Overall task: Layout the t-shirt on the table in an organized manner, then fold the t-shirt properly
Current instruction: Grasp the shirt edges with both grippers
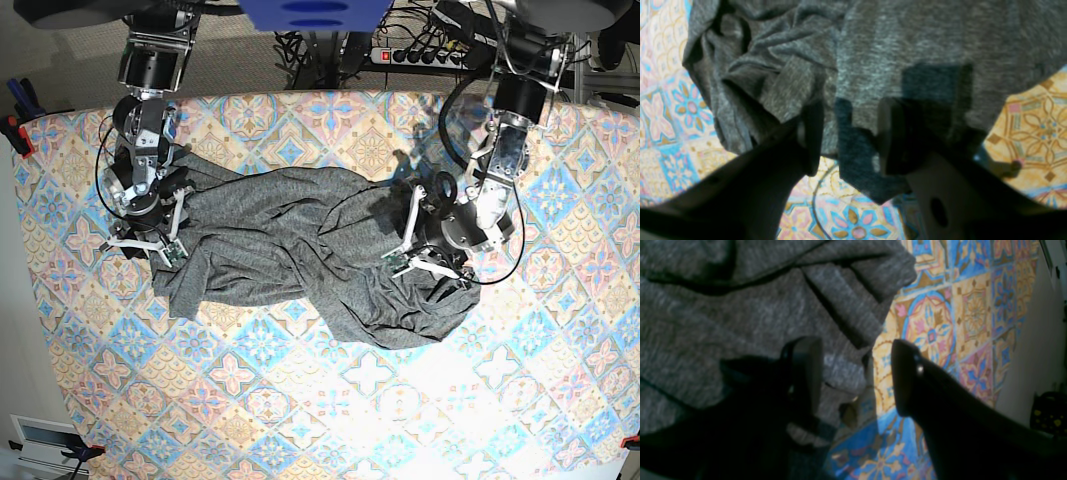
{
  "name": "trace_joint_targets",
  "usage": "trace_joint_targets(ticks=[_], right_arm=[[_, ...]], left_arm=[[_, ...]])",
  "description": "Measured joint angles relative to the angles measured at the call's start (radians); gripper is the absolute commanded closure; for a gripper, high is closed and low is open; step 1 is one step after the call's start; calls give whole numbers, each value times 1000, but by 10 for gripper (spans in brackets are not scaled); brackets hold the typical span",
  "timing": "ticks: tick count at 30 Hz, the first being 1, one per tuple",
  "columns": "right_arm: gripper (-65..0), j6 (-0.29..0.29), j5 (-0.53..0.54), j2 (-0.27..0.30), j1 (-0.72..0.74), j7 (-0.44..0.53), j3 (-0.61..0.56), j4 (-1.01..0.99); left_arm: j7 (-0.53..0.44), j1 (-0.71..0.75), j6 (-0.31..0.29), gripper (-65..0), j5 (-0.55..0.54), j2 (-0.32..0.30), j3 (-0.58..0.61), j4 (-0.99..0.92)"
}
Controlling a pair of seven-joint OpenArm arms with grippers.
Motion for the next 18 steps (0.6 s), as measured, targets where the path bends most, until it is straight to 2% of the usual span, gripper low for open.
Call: trace_joint_targets(ticks=[1,3,5,9,14,16,18], right_arm=[[-315,23,-5,0,-2,-4,0,10],[-315,115,-8,-1,-3,-8,2,36],[-315,155,-7,-13,-2,-5,3,47],[-315,150,-2,-29,10,6,4,21],[-303,117,47,-19,29,92,10,-83],[-256,107,62,-13,39,158,14,-140],[-181,100,78,-1,40,247,29,-193]], left_arm=[[1,3,1,-259,3,-6,0,0],[3,8,-1,-259,1,-16,0,0],[3,17,3,-259,6,-19,-1,0],[0,45,1,-259,-1,-20,0,0],[2,71,2,-257,2,-25,0,0],[0,84,2,-257,3,-25,0,0],[-11,99,-1,-256,26,-35,0,0]])
